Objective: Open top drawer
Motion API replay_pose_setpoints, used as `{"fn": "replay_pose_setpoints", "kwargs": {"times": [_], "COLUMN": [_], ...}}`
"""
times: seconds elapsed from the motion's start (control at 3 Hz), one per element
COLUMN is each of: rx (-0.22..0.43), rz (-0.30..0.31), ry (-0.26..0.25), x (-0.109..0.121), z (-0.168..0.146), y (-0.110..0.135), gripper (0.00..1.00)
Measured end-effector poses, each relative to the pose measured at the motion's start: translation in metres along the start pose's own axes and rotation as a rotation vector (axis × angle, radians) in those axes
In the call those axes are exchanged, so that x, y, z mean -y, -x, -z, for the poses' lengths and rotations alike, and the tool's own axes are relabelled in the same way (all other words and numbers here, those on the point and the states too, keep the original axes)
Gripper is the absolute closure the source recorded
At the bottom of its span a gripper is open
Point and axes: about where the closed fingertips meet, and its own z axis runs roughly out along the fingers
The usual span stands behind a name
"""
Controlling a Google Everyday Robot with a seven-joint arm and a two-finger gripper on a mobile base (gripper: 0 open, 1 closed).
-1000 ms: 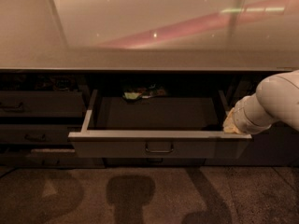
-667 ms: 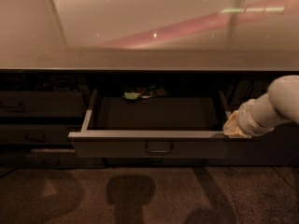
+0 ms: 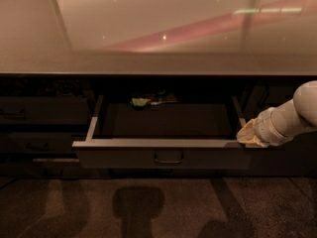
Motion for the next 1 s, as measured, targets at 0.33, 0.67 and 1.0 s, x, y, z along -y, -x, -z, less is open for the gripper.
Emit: {"fn": "replay_pose_setpoints", "kwargs": {"times": [0.33,0.67,1.0], "rx": [-0.021,-0.1,-0.095], "rz": [-0.052,-0.123,-0.139], "ry": [-0.022,-0.038,-0.031], "x": [0.012,0.041,0.041], "z": [0.003,0.005,-0.002], "y": [0.002,0.009,0.016], "gripper": [1.0,1.0,1.0]}}
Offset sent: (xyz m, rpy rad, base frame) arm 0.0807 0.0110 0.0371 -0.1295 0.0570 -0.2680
